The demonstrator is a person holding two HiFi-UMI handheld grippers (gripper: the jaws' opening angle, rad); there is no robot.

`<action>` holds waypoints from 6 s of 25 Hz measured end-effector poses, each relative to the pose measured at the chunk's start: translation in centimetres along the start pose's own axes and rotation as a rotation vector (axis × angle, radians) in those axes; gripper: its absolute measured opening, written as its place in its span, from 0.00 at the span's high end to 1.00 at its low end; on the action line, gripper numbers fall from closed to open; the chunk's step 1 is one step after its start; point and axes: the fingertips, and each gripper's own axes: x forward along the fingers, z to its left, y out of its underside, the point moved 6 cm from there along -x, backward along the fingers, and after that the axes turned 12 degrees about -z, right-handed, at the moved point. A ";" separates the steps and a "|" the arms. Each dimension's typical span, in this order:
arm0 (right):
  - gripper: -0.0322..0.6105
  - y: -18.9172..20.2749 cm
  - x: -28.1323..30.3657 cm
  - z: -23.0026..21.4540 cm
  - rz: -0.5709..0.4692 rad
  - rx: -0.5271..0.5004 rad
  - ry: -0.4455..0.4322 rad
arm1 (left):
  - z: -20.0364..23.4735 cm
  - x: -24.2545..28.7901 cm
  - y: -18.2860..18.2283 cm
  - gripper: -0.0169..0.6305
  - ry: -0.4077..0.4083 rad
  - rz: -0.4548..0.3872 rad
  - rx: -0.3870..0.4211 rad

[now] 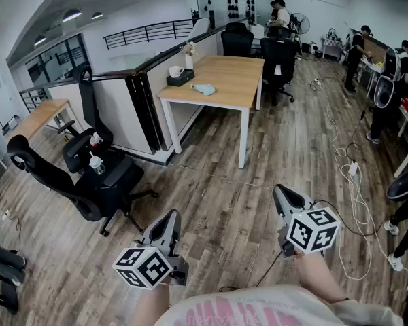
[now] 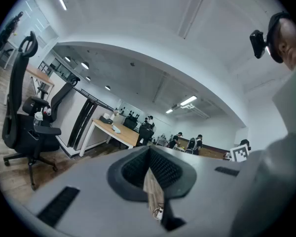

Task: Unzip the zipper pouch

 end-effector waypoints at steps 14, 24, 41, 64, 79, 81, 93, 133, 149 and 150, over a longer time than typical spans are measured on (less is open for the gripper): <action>0.95 1.7 0.9 1.3 0.025 0.004 0.029 | 2.7 -0.1 -0.1 0.97 0.028 0.011 -0.012; 0.95 5.4 3.4 1.2 0.107 0.052 0.053 | 5.8 -0.4 2.3 0.97 -0.017 0.064 -0.074; 0.95 5.2 21.6 -7.1 0.135 0.136 -0.058 | 9.7 17.2 2.1 0.97 -0.056 0.024 -0.058; 0.95 5.3 40.0 -18.2 0.184 0.155 -0.191 | 13.1 37.3 5.3 0.97 -0.130 0.026 -0.045; 0.95 8.6 55.2 -22.4 0.274 0.175 -0.095 | 23.3 52.8 5.4 0.97 -0.073 0.127 -0.104; 0.95 8.3 58.2 -22.4 0.268 0.178 -0.088 | 24.9 55.7 4.5 0.97 -0.050 0.137 -0.101; 0.95 7.2 71.7 -22.3 0.205 0.173 -0.057 | 33.5 67.4 0.0 0.97 0.042 0.112 -0.092; 0.95 13.5 114.7 -38.9 0.566 0.138 -0.353 | 50.7 90.6 0.5 0.97 -0.322 0.020 -0.120; 0.58 22.4 120.8 -34.0 1.056 -0.095 -0.764 | 53.7 88.6 1.0 0.97 -0.502 0.035 -0.125; 0.58 22.5 121.0 -33.8 1.066 -0.119 -0.780 | 53.7 88.4 1.0 0.97 -0.511 0.033 -0.125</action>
